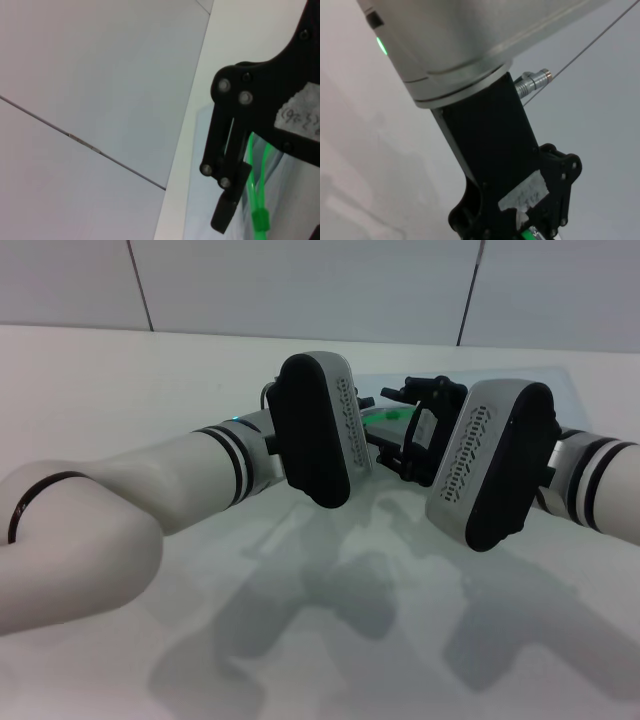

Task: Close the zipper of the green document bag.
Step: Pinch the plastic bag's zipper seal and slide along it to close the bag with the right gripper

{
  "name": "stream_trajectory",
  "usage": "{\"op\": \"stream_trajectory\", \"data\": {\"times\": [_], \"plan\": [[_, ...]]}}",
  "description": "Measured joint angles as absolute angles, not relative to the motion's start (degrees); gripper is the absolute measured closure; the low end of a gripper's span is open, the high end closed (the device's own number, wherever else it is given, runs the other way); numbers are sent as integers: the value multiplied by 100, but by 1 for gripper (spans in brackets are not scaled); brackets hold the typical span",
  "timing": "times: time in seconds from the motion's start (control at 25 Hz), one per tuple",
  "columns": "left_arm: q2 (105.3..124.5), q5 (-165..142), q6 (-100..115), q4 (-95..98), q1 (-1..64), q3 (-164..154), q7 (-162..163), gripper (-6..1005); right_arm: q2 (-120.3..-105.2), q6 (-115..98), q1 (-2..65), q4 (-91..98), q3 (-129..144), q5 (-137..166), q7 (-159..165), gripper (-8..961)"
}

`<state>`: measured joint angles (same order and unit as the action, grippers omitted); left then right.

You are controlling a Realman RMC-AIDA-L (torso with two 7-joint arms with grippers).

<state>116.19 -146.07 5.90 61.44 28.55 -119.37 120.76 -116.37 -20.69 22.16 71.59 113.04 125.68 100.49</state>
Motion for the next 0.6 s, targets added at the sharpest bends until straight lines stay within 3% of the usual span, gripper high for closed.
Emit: {"op": "stream_trajectory", "data": {"times": [0.36, 0.6], "plan": [[11619, -14608, 589, 6144, 2867, -11953, 12071, 945, -11637, -2069, 2273, 7060, 11296, 12497, 10077, 556], [11619, -14608, 589, 6144, 2866, -11963, 12075, 945, -11629, -2071, 2395, 6882, 11245, 12332, 10079, 730]]}}
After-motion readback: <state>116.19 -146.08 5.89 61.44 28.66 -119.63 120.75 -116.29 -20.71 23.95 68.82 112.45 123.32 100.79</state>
